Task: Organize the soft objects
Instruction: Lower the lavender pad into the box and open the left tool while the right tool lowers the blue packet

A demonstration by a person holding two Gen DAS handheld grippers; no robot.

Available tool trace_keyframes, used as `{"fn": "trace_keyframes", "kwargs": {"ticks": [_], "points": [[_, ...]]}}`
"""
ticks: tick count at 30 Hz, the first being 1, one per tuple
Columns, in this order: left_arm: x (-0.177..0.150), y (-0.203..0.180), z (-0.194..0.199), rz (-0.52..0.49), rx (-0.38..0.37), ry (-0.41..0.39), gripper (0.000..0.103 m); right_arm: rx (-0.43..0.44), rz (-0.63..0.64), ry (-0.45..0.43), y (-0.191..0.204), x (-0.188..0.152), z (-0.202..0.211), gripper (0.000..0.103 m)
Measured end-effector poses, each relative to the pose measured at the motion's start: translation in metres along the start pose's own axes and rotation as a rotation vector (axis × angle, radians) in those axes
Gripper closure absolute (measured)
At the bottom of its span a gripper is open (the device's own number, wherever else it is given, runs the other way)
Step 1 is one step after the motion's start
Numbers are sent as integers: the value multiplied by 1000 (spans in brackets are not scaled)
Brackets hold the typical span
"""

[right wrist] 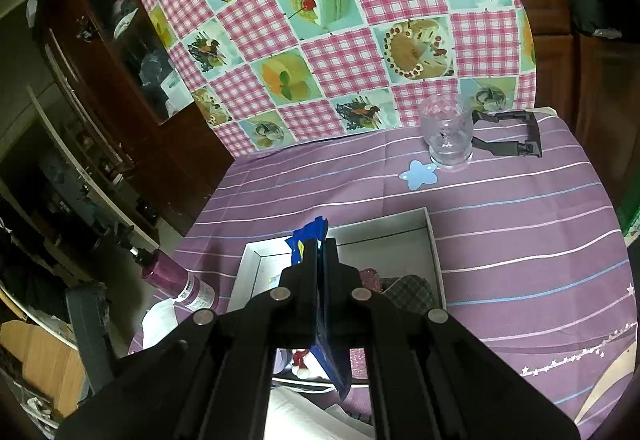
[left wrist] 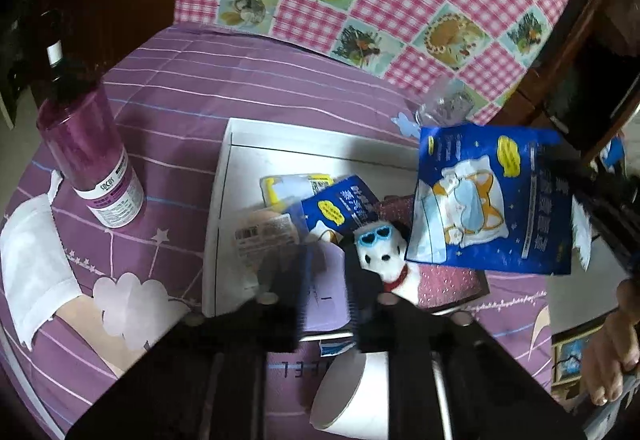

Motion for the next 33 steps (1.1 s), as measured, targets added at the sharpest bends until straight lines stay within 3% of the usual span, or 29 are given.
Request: {"fn": "trace_keyframes", "kwargs": {"ticks": [6, 9, 13, 22, 26, 29, 33], "points": [[3, -1, 9, -33, 25, -42, 96, 83, -28, 30, 5, -7, -13, 100], [7, 4, 15, -63, 89, -70, 96, 190, -70, 61, 9, -14, -24, 100], [11, 12, 19, -46, 110, -85, 96, 297, -116, 129, 10, -25, -40, 100], [2, 9, -4, -83, 133, -47, 96, 26, -66, 303, -26, -64, -99, 100], [-5, 7, -19, -85, 131, -9, 96, -1, -37, 305, -34, -66, -99, 99], [-12, 6, -29, -88, 129, 16, 96, -71, 66, 295, -32, -69, -101, 100], [-15, 3, -33, -120, 157, 3, 96, -96, 144, 291, -29, -73, -107, 100]]}}
Point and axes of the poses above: each gripper's, at about its wrist camera, not at the fingertips, and z roughly against the way its jaws point, y to its left, x to its top, the point moved 7 cm from there along -z, roughly the way its jaws point, and after that the axes turned 5 degrees about -y, right-handed, at the moved point
